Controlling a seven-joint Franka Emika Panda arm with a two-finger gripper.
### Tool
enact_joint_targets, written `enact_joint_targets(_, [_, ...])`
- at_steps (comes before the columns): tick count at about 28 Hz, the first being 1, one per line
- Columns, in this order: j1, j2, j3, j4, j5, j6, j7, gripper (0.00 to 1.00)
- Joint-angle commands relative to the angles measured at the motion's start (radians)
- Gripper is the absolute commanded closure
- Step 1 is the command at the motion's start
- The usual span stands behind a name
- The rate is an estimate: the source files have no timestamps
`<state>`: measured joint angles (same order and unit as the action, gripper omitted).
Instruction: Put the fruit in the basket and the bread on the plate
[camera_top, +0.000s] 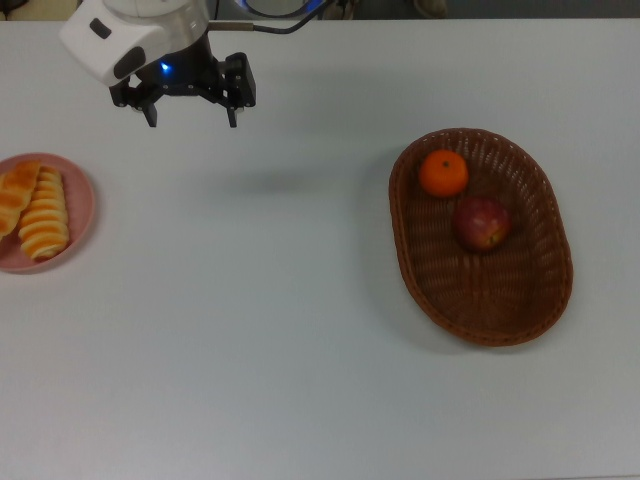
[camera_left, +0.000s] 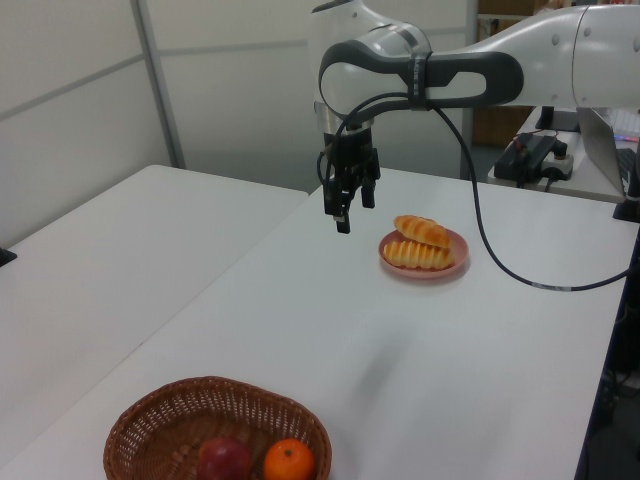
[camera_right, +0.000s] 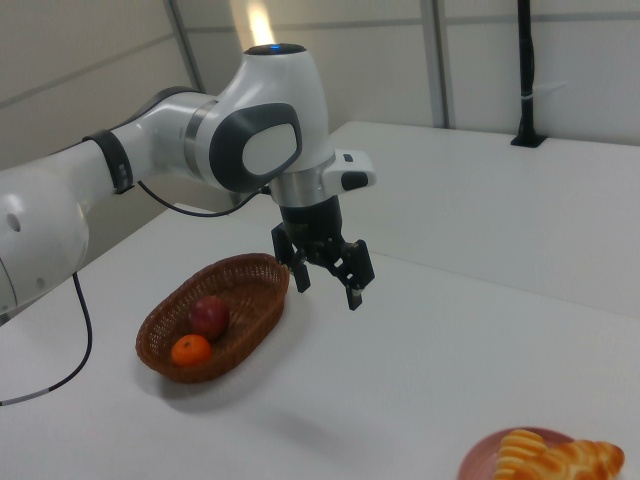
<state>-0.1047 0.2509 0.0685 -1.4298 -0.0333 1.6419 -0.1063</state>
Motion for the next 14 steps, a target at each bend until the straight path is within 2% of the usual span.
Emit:
enact_joint_targets(1, [0.007, -0.01, -0.01, -0.014, 0.012, -0.014, -0.026, 0.0])
enact_joint_targets(14, [0.0, 0.002, -0.012, -0.014, 0.013, -0.011, -0.041, 0.0])
